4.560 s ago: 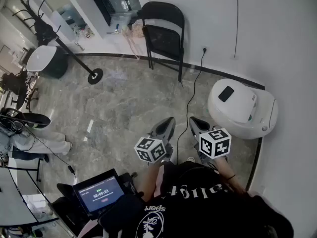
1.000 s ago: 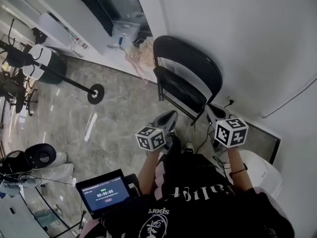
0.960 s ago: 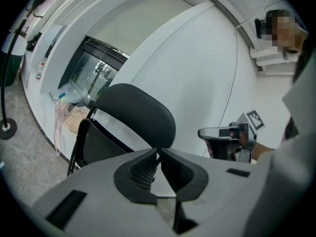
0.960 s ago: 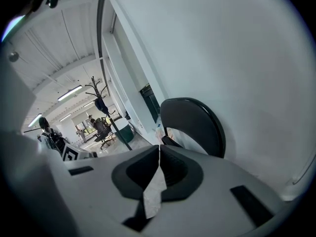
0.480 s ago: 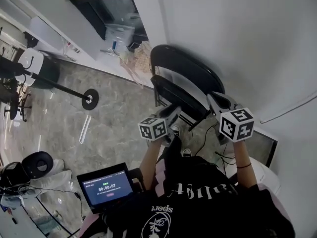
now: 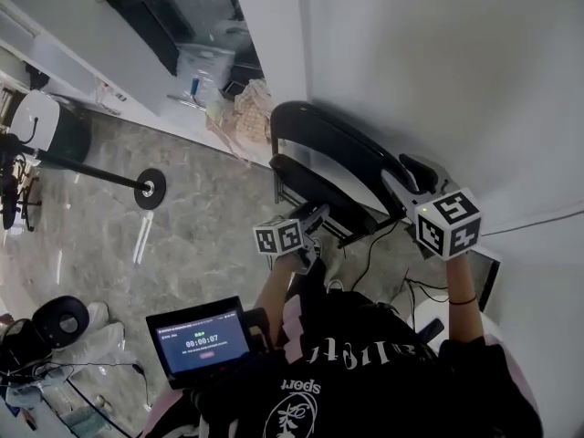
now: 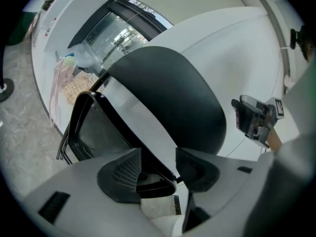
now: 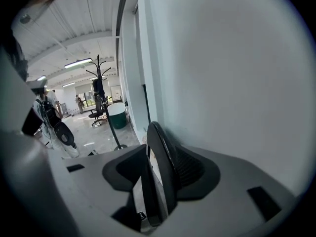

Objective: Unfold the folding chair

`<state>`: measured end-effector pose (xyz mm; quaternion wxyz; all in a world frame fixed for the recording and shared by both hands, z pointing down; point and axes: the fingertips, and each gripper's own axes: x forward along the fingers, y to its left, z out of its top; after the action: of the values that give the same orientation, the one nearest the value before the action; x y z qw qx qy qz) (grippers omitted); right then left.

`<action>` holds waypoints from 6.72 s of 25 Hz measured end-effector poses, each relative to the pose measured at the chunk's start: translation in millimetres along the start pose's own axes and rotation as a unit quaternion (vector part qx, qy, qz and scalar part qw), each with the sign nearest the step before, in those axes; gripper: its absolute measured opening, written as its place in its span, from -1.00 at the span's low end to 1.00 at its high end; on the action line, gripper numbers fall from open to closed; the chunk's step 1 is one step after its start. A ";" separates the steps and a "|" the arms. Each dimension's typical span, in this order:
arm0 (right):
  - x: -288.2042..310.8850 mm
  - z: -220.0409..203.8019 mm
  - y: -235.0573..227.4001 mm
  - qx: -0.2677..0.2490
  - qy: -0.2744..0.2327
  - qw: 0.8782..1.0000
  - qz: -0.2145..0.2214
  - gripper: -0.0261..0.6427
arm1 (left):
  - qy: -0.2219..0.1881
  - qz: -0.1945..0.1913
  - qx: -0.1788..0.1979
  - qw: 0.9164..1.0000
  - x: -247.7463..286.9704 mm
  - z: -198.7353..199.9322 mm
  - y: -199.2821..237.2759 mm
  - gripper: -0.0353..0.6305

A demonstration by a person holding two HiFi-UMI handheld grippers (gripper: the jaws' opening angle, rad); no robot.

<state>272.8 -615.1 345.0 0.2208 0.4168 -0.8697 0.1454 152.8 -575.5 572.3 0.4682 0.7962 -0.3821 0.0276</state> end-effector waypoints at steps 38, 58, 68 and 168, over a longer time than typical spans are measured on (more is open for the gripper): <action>112.6 -49.5 1.9 -0.041 0.251 0.953 0.163 -0.65 | -0.042 -0.002 -0.293 0.955 94.9 -16.1 55.2 -0.29; 67.6 -69.2 117.0 -0.007 0.246 0.949 0.198 -0.67 | -0.139 -0.020 -0.296 0.945 -11.7 -59.2 53.6 -0.65; 63.0 -77.6 154.1 -0.051 0.247 0.938 0.239 -0.65 | -0.198 -0.008 -0.361 0.911 -45.3 -81.5 63.5 -0.66; 222.2 -242.9 410.0 0.047 0.239 0.957 0.159 -0.52 | -0.222 0.202 -0.321 0.898 -580.3 -394.6 483.3 -0.03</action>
<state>-110.2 -405.6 638.0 0.3763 0.2363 -0.8388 0.3146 -439.9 -65.1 910.3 0.5857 0.4935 -0.6173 -0.1801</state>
